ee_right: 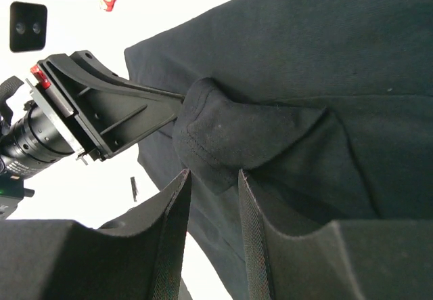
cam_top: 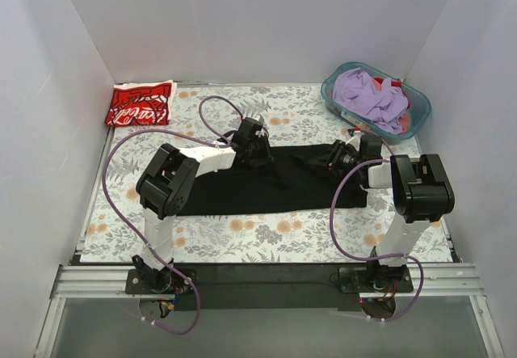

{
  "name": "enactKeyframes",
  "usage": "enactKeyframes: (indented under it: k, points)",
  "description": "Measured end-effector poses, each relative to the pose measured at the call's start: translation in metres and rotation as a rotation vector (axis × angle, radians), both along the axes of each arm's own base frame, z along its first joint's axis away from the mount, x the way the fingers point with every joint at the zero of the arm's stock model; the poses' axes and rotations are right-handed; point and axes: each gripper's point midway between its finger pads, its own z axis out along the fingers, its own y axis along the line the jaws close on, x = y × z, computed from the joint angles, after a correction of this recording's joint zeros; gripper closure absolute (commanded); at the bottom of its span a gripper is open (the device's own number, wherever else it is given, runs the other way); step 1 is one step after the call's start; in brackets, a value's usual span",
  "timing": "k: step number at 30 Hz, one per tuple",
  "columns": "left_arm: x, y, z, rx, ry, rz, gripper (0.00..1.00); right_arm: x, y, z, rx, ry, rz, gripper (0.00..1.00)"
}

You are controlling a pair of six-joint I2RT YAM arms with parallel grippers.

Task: Fold and stack the t-shirts
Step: Fold the tshirt

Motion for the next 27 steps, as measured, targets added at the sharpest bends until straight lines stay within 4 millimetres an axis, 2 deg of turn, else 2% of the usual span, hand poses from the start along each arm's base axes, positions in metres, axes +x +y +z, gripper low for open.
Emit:
enactKeyframes:
  k: [5,11,27]
  points:
    - [0.000,0.000,0.000,-0.001,0.002,0.002,0.89,0.000,0.001,-0.002,-0.002,0.015,-0.015,0.59]
    - [0.000,0.000,0.000,-0.003,0.003,0.004,0.89,-0.009,-0.003,-0.017,-0.021,0.072,-0.057,0.59]
    - [0.000,-0.001,0.000,-0.007,0.003,0.005,0.89,-0.002,0.010,-0.010,-0.013,0.068,-0.063,0.57]
